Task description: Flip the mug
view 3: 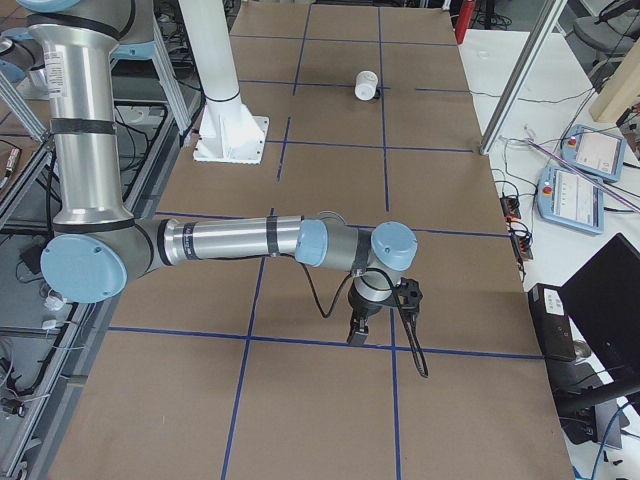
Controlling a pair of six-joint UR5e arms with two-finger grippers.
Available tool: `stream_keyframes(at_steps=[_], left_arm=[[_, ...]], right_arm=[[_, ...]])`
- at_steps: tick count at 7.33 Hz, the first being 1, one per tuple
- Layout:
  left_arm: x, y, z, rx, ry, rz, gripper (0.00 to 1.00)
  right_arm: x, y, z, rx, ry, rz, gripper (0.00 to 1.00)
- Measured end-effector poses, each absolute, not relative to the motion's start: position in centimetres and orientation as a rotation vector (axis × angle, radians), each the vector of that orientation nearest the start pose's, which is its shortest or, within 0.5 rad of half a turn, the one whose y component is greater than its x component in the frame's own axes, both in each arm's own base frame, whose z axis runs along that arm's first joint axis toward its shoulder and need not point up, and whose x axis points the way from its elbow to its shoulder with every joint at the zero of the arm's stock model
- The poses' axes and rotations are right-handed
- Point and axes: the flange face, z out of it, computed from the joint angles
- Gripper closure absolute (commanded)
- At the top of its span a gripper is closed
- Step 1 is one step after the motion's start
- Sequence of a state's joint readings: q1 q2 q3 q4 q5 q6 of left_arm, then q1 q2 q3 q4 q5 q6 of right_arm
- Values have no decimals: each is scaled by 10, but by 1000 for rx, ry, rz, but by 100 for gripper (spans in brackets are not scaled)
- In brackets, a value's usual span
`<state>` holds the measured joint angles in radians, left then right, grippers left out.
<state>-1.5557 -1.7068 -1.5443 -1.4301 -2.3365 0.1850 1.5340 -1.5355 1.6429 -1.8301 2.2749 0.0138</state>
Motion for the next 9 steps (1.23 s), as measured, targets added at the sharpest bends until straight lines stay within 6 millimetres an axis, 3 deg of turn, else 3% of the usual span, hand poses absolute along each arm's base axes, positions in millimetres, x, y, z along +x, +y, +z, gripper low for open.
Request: stream_keyframes(at_steps=[4,7,9], left_arm=[[-46,-572,586,282,762,282,0],[17,-579,557,360,901,251,0],[66,-573,542,340,1027,192,0]], right_arm=[[51,-494,635,-163,-699,31,0],[51,-494,635,-163,-699,31,0],[51,-494,635,-163,-699,31,0]])
